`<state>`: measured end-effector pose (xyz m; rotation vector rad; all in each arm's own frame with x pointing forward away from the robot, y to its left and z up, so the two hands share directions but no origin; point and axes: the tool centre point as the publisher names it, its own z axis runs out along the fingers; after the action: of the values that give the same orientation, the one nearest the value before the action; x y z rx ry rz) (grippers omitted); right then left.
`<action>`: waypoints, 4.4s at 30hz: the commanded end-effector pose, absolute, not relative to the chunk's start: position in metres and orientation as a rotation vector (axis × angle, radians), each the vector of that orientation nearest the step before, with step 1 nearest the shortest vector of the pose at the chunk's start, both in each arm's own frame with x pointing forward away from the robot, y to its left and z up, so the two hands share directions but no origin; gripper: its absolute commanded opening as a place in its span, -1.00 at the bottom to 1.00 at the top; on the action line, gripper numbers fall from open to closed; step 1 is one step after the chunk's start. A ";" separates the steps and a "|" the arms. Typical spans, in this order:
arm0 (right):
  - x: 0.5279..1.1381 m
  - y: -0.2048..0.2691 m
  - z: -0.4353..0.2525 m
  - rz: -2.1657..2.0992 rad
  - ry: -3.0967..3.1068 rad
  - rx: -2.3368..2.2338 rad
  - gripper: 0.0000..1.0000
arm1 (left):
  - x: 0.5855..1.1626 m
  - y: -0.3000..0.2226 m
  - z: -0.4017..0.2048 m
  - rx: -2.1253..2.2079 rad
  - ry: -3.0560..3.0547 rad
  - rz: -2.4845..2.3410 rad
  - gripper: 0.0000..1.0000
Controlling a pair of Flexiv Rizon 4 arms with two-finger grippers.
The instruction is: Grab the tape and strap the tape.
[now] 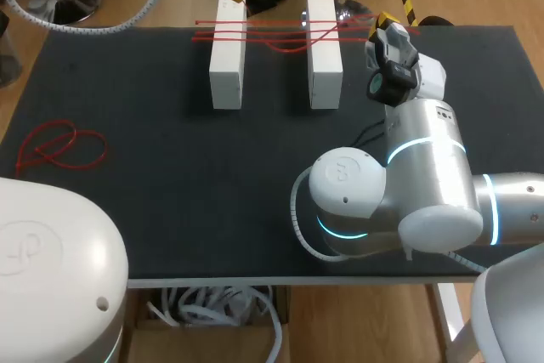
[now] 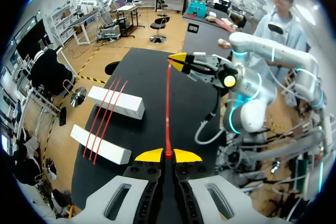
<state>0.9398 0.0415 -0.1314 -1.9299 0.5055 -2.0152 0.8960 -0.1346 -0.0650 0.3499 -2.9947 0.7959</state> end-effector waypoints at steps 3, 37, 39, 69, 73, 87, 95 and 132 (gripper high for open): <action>0.940 0.039 -0.129 -2.009 0.499 -1.936 -1.00 | 0.896 -0.135 -0.064 0.351 -2.995 0.789 -1.00; 0.961 0.042 -0.074 -2.197 -1.647 -2.371 -1.00 | 0.896 -0.135 -0.064 0.351 -2.995 0.789 -1.00; 0.961 0.043 -0.073 -2.176 -1.824 -2.367 -1.00 | 0.896 -0.135 -0.064 0.351 -2.995 0.789 -1.00; 0.972 0.070 -0.053 -2.008 -3.230 -1.504 -1.00 | 0.896 -0.135 -0.064 0.351 -2.995 0.789 -1.00; 0.972 0.070 -0.053 -2.008 -3.230 -1.504 -1.00 | 0.896 -0.135 -0.064 0.351 -2.995 0.789 -1.00; 0.972 0.070 -0.053 -2.008 -3.230 -1.504 -1.00 | 0.896 -0.135 -0.064 0.351 -2.995 0.789 -1.00; 0.972 0.070 -0.053 -2.008 -3.230 -1.504 -1.00 | 0.896 -0.135 -0.064 0.351 -2.995 0.789 -1.00; 0.977 0.124 -0.023 -0.400 -4.329 -0.376 -1.00 | 0.896 -0.135 -0.064 0.351 -2.995 0.789 -1.00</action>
<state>0.9829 0.1166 -0.0281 0.0886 1.8535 0.5687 0.8964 -0.1349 -0.0651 0.3498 -2.9939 0.7964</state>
